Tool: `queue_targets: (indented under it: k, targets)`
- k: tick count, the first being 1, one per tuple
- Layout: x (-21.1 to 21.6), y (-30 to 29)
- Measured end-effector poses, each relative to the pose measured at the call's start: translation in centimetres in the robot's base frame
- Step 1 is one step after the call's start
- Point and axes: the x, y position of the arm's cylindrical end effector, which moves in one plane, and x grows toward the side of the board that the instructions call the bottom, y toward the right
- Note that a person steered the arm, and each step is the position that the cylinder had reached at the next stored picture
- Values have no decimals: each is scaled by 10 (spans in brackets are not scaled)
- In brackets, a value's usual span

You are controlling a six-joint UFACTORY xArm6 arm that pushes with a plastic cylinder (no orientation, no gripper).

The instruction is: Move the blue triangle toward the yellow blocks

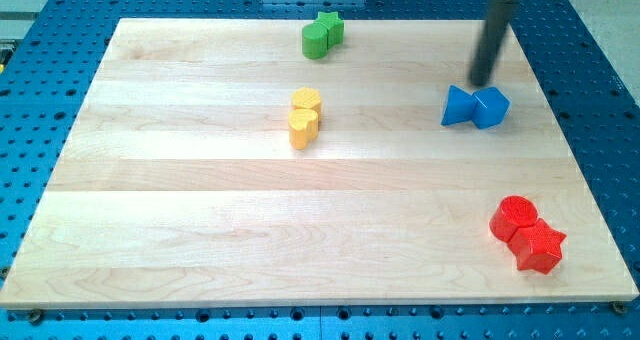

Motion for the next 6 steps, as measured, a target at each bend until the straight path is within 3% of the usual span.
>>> queue_targets:
  k: [1, 4, 6]
  targets:
    - [26, 37]
    - [49, -77]
    - [71, -75]
